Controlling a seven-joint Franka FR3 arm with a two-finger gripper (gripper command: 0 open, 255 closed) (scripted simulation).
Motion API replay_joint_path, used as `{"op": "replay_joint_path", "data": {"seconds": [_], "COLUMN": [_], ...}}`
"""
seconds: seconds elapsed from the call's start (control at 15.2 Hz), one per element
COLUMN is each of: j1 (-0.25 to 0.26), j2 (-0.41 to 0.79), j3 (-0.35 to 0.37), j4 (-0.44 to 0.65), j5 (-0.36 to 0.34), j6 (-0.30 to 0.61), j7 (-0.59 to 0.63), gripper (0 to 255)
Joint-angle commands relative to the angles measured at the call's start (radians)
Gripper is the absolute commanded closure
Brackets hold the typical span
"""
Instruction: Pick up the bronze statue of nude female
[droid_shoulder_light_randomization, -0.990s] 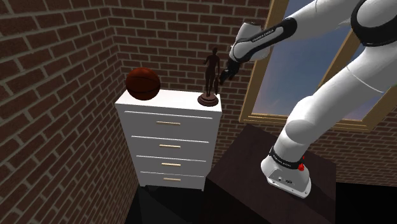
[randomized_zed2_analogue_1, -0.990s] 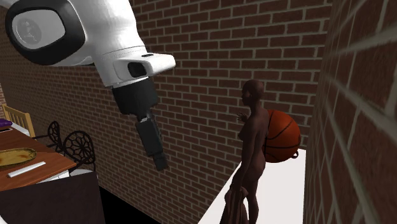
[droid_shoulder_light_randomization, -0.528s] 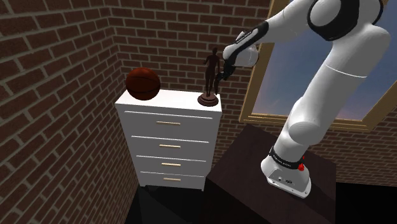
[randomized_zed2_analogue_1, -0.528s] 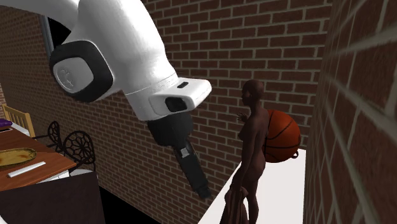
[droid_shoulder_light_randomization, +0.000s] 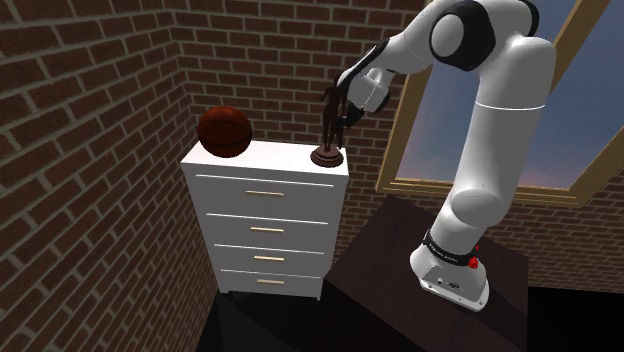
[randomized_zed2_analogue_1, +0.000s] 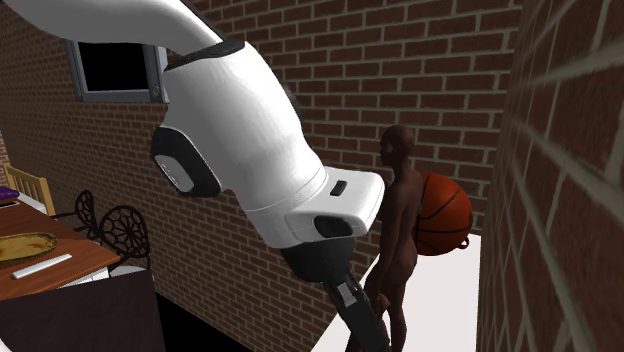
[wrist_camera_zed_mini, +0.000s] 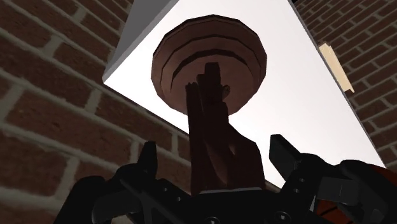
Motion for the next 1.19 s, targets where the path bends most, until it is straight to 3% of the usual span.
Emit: {"op": "replay_joint_path", "data": {"seconds": [0.0,0.33,0.4,0.99,1.12], "j1": [-0.017,-0.045,-0.047,-0.045,-0.029], "j2": [0.027,0.068,0.07,0.068,0.045], "j3": [0.022,0.061,0.061,0.061,0.039], "j4": [0.007,0.016,0.018,0.016,0.01], "j5": [0.059,0.146,0.147,0.146,0.097], "j6": [0.013,0.034,0.033,0.034,0.023], "j7": [-0.049,-0.124,-0.125,-0.124,-0.082], "gripper": [0,0,255,255,255]}}
